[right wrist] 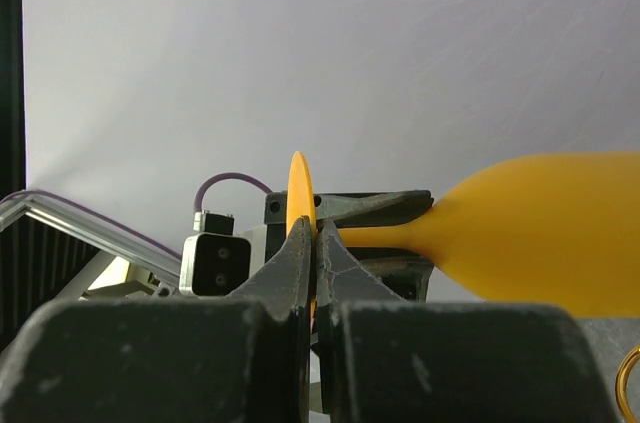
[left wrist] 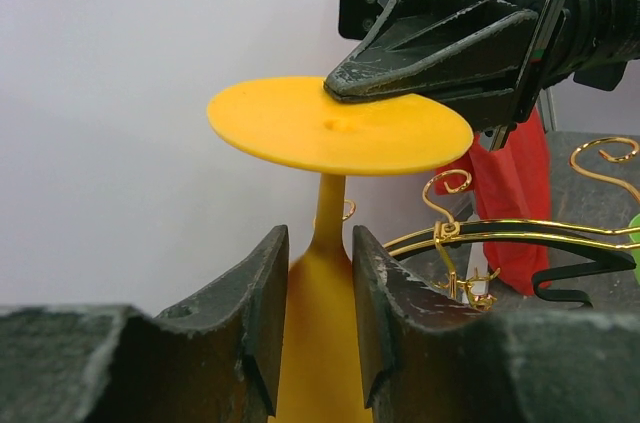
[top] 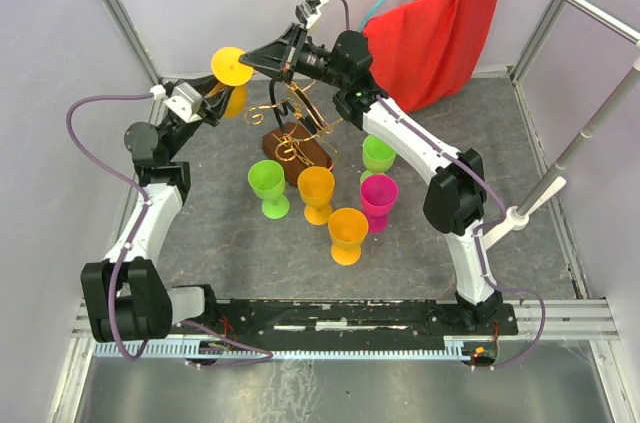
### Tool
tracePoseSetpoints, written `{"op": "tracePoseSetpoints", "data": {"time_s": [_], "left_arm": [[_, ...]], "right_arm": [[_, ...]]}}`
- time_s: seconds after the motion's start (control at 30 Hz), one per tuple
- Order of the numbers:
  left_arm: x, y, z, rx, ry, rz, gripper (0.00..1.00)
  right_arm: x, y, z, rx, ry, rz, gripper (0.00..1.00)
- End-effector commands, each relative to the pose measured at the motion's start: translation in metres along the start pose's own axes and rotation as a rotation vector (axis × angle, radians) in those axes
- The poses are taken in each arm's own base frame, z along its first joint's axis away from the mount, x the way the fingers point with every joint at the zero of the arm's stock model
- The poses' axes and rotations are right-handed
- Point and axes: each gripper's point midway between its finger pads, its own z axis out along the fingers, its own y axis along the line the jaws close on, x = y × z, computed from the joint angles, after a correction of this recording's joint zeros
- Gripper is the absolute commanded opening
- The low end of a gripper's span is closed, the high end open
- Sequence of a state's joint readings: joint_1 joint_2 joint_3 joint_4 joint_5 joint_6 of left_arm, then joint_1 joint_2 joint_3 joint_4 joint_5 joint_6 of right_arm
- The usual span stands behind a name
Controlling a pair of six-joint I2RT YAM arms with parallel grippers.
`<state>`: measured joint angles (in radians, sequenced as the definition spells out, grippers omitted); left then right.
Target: Place the wine glass upside down on the wine glass rack
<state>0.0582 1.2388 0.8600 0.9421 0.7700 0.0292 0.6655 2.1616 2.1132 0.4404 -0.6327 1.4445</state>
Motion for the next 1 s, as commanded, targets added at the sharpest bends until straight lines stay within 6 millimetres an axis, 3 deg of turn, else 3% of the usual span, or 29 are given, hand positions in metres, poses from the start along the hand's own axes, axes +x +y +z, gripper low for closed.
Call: {"op": "tracePoseSetpoints", "data": {"time_s": [0.0, 0.3, 0.47, 0.8, 0.97], "left_arm": [[-0.014, -0.001, 0.006, 0.021, -0.039, 0.016, 0.33], [-0.014, 0.001, 0.008, 0.02, -0.042, 0.018, 0.19], [-0.013, 0.001, 0.007, 0.02, -0.039, 0.023, 0.04], [-0.007, 0.009, 0.007, -0.012, 0.034, 0.022, 0.03], [-0.002, 0.018, 0.006, -0.043, 0.076, 0.024, 0.03]], "right_arm": [[-0.002, 0.041, 0.002, -0.113, 0.005, -0.063, 0.01], [-0.001, 0.041, 0.002, -0.117, 0.014, -0.054, 0.01], [-0.003, 0.044, 0.001, -0.12, 0.016, -0.067, 0.01], [-0.016, 0.037, -0.015, -0.067, 0.004, -0.11, 0.35], [-0.022, 0.03, -0.027, -0.002, 0.001, -0.172, 0.46]]}}
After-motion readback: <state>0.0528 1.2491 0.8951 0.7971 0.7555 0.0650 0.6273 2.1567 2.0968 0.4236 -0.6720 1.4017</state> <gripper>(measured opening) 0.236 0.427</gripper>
